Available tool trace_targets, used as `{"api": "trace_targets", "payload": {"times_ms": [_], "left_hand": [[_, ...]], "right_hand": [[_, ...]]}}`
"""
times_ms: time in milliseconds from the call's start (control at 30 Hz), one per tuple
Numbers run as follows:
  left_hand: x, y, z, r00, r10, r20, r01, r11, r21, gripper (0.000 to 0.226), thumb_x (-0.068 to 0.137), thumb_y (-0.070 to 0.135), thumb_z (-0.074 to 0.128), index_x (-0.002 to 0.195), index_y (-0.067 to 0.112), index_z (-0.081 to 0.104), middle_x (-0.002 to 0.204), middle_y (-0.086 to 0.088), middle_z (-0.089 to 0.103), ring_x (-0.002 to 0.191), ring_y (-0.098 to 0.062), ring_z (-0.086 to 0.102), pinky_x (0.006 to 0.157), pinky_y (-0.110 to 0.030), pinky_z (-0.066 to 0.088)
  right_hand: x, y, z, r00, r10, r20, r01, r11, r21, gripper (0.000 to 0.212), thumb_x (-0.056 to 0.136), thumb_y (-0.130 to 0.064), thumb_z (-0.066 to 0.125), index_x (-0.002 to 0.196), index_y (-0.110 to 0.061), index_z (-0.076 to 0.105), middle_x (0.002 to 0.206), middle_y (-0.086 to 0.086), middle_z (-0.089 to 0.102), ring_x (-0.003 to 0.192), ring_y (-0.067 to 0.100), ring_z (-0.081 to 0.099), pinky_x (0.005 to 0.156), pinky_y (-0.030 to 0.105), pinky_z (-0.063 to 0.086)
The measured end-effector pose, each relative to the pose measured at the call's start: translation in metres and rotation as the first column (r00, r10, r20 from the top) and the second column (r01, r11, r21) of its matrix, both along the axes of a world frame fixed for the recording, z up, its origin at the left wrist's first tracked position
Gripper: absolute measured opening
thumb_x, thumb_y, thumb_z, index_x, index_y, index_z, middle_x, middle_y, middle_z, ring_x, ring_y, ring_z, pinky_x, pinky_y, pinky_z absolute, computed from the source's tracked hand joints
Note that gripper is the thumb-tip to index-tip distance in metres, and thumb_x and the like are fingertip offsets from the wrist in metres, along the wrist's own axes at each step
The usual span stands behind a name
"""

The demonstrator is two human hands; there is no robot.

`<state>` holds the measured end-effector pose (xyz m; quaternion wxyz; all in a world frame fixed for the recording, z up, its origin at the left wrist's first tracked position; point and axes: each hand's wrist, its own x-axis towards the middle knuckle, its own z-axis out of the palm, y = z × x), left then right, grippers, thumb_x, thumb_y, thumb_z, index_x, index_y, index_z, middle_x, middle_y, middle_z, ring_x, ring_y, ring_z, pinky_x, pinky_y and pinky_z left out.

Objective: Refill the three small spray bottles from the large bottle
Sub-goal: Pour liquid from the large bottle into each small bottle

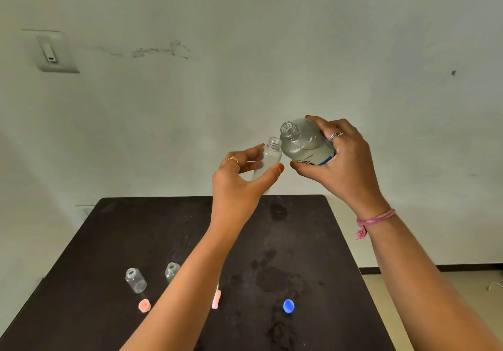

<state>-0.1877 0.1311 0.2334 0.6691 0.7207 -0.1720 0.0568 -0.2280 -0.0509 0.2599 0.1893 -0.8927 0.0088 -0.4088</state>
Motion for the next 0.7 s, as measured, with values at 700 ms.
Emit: {"api": "trace_targets", "payload": {"times_ms": [700], "left_hand": [[-0.009,0.000,0.008,1.000,-0.011,0.016,0.011,1.000,-0.007,0.039,0.075,0.034,0.082,0.110,0.036,0.064,0.111,0.012,0.067,0.094,0.011,0.062,0.071,-0.003,0.047]], "right_hand": [[-0.007,-0.003,0.014,0.998,-0.050,0.039,0.056,0.981,-0.185,0.073,0.064,-0.032,0.086,0.130,-0.020,0.057,0.108,0.004,0.058,0.098,0.023,0.053,0.073,0.025,0.044]]}}
